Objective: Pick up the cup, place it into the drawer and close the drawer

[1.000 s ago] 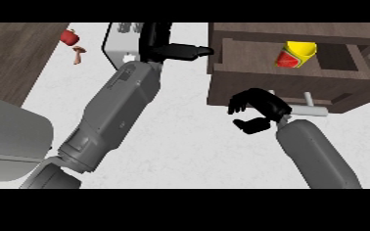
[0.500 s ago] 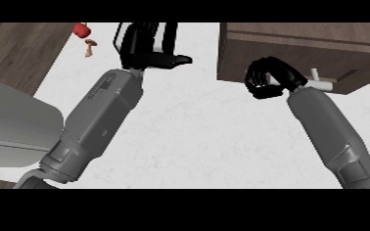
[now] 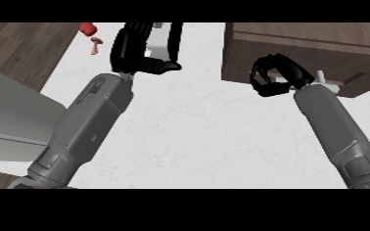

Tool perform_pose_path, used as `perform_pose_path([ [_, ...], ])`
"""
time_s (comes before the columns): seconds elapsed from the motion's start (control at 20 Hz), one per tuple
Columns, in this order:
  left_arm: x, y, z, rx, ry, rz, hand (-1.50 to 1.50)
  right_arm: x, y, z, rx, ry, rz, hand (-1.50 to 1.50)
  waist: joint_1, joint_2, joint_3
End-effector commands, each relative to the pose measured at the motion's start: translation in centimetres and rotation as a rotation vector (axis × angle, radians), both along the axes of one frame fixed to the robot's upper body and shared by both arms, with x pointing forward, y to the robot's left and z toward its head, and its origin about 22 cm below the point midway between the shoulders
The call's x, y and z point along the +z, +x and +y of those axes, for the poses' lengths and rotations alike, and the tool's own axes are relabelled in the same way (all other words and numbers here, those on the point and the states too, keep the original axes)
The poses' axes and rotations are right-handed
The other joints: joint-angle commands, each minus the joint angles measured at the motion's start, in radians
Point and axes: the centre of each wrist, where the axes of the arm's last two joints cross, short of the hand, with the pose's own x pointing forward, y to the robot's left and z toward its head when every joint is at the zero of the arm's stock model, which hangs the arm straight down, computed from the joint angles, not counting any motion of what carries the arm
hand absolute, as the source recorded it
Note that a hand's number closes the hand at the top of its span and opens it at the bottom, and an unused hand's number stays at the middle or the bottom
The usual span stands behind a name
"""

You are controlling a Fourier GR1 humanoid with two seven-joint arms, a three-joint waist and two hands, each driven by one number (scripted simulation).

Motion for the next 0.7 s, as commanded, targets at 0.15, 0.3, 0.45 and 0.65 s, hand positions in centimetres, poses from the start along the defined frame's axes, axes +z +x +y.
perform_pose_path([
  [0.15, -0.3, -0.3, 0.9, -0.023, 0.002, 0.001, -1.5, 9.3, 3.3, -3.5, -0.174, -0.018, -0.172, 1.5, 0.049, 0.02, -0.009],
  [0.3, -0.3, -0.4, 1.1, -0.052, 0.0, -0.001, -1.5, 9.9, 3.3, -3.5, -0.159, 0.001, -0.17, 1.5, 0.056, 0.018, -0.01],
  [0.45, -0.8, -0.7, 1.0, -0.054, -0.012, 0.01, -1.5, 9.8, 3.1, -4.1, -0.156, 0.028, -0.161, 1.5, 0.068, 0.022, -0.01],
  [0.65, -0.8, -0.8, 1.6, -0.055, -0.01, 0.0, -1.5, 9.4, 2.6, -5.0, -0.147, 0.034, -0.143, 1.5, 0.069, 0.026, -0.009],
])
